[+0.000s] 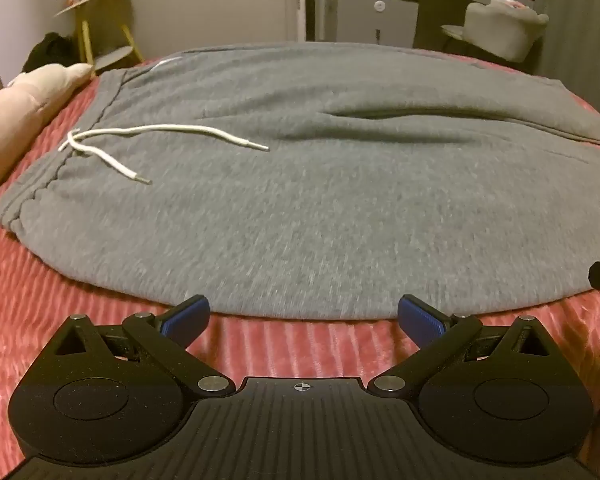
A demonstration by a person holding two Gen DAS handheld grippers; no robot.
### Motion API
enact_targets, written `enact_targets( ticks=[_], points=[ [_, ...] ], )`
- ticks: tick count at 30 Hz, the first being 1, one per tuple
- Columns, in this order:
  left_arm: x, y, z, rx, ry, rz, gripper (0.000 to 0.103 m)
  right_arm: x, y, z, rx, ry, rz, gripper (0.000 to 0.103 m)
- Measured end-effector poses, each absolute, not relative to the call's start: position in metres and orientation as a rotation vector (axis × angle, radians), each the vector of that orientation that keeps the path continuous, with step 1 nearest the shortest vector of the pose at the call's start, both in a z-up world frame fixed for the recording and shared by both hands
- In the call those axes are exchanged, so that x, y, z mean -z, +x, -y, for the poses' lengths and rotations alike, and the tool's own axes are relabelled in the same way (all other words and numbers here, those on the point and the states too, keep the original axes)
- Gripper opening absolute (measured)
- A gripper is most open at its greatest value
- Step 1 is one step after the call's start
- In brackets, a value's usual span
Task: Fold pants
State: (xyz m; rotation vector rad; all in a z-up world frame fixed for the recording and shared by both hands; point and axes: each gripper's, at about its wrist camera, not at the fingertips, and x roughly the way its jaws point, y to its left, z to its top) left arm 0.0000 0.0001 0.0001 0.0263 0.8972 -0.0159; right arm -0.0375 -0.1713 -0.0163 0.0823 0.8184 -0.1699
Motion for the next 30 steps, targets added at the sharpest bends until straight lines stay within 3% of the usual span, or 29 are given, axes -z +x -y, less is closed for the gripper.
enact_targets(
  ticks=[30],
  points=[
    [0.0053, 0.001, -0.0061, 0.009, -0.005, -0.919, 0.103, 0.0185, -0.0368, 0.1724, 0.173, 0.091, -0.83, 0.099]
  ],
)
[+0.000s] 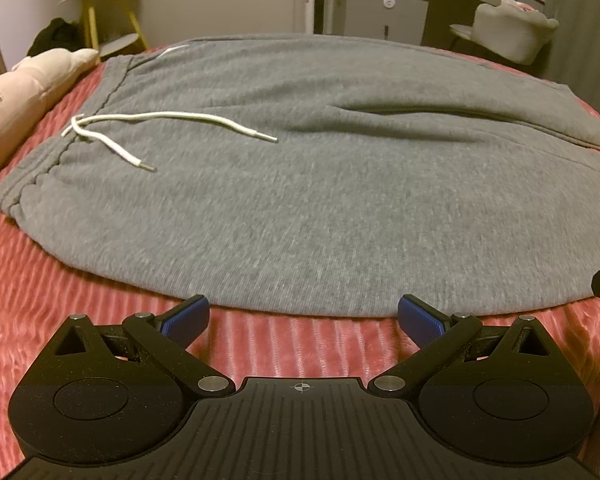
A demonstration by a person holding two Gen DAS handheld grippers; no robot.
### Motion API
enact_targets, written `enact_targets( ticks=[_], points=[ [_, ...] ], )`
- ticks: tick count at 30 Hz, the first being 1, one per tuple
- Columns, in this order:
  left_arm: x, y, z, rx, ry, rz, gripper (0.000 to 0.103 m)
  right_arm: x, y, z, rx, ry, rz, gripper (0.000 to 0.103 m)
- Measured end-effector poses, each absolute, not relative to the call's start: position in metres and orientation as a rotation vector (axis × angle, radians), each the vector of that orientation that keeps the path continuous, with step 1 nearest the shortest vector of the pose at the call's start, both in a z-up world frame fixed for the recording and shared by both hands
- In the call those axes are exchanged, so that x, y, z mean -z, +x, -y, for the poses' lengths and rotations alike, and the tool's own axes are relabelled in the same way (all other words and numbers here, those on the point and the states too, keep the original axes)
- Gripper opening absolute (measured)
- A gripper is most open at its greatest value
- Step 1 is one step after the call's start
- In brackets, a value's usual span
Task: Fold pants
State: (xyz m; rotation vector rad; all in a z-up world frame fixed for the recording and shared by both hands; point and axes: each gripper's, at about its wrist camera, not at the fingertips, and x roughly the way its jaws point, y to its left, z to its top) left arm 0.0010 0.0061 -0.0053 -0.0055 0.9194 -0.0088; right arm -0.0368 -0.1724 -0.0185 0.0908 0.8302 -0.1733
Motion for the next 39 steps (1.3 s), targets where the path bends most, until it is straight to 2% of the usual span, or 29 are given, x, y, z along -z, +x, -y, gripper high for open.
enact_targets(
  ticks=[39],
  points=[
    [0.0061, 0.0032, -0.0095, -0.001, -0.049, -0.939, 0.103, 0.0198, -0.0364, 0.172, 0.174, 0.095, -0.835, 0.099]
  ],
)
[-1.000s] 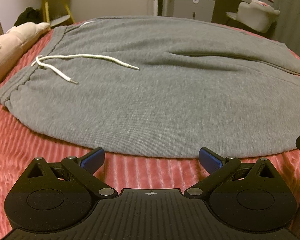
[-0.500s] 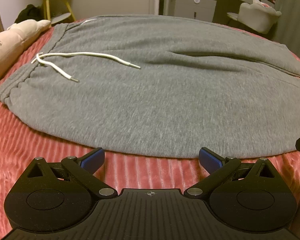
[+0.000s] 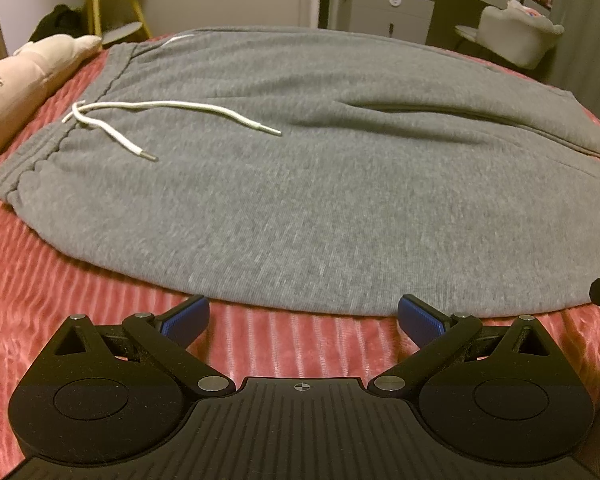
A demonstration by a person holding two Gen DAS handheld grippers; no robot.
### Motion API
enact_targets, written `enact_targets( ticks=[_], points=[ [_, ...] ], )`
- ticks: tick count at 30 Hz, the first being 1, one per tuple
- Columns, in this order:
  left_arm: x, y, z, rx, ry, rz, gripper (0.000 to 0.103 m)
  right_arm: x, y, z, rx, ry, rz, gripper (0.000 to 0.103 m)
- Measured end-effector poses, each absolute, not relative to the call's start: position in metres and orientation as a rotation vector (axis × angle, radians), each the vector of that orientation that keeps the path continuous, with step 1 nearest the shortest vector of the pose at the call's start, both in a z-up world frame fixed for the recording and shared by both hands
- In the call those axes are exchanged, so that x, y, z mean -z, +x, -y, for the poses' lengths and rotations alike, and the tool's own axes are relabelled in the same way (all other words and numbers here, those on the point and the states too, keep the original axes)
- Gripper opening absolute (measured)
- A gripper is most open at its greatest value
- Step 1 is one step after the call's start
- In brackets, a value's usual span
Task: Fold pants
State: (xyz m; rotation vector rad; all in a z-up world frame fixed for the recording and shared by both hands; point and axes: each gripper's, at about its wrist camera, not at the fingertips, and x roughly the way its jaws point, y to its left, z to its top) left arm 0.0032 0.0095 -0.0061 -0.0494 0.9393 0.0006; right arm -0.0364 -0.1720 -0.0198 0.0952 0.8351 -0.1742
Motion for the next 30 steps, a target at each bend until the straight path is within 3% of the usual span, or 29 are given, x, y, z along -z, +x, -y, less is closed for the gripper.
enact_targets(
  ticks=[30],
  points=[
    [0.0042, 0.0058, -0.0097, 0.006, -0.067, -0.95, 0.103, 0.0199, -0.0356, 0.1748, 0.166, 0.125, -0.848, 0.099]
  ],
)
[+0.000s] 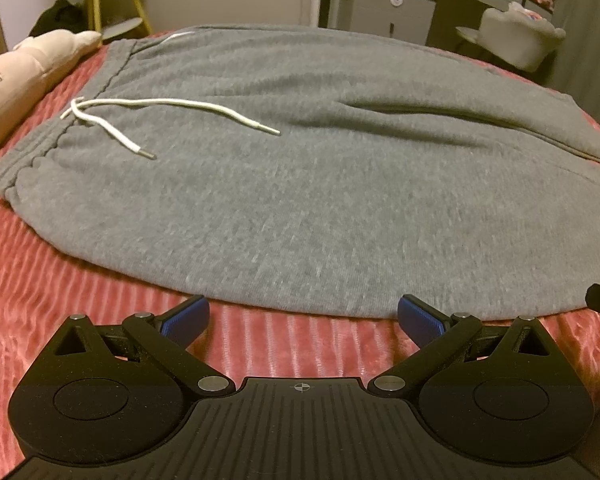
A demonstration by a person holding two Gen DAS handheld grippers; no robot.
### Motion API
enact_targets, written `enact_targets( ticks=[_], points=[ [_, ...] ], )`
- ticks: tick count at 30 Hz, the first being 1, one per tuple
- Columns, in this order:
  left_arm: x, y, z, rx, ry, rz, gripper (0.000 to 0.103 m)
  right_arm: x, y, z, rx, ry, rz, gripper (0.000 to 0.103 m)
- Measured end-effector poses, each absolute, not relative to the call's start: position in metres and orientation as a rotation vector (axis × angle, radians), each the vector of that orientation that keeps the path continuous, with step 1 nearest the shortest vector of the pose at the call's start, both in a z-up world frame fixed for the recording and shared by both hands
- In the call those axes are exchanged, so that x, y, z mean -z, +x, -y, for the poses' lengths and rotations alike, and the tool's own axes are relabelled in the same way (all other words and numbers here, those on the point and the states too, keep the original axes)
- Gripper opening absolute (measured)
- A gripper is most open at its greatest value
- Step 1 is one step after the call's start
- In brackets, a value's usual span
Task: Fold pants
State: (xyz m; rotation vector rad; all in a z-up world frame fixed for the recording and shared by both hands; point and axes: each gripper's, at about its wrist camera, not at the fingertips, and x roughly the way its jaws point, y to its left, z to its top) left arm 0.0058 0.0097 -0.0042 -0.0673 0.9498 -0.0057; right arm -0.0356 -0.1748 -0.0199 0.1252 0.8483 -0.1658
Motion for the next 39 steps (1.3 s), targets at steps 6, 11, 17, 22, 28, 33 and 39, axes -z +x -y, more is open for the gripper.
enact_targets(
  ticks=[6, 11, 17, 22, 28, 33, 39],
  points=[
    [0.005, 0.009, -0.007, 0.008, -0.054, -0.957, 0.103, 0.022, -0.031, 0.178, 0.16, 0.143, -0.868, 0.099],
    [0.004, 0.015, -0.005, 0.002, -0.037, -0.962, 0.103, 0.024, -0.027, 0.184, 0.144, 0.188, -0.895, 0.099],
    [-0.009, 0.038, -0.007, -0.085, -0.051, -0.901, 0.103, 0.026, -0.011, 0.217, 0.131, 0.367, -0.863, 0.099],
    [-0.014, 0.07, -0.016, -0.217, -0.057, -0.829, 0.103, 0.041, 0.008, 0.255, 0.167, 0.511, -0.803, 0.099],
    [-0.008, 0.103, -0.036, -0.334, -0.087, -0.745, 0.103, 0.072, 0.017, 0.302, 0.148, 0.756, -0.76, 0.099],
    [-0.006, 0.109, -0.057, -0.414, -0.108, -0.633, 0.103, 0.054, 0.052, 0.324, 0.066, 0.706, -0.865, 0.099],
    [0.007, 0.114, -0.084, -0.496, -0.168, -0.556, 0.103, 0.014, 0.153, 0.376, 0.133, 0.693, -0.706, 0.096]
  ],
)
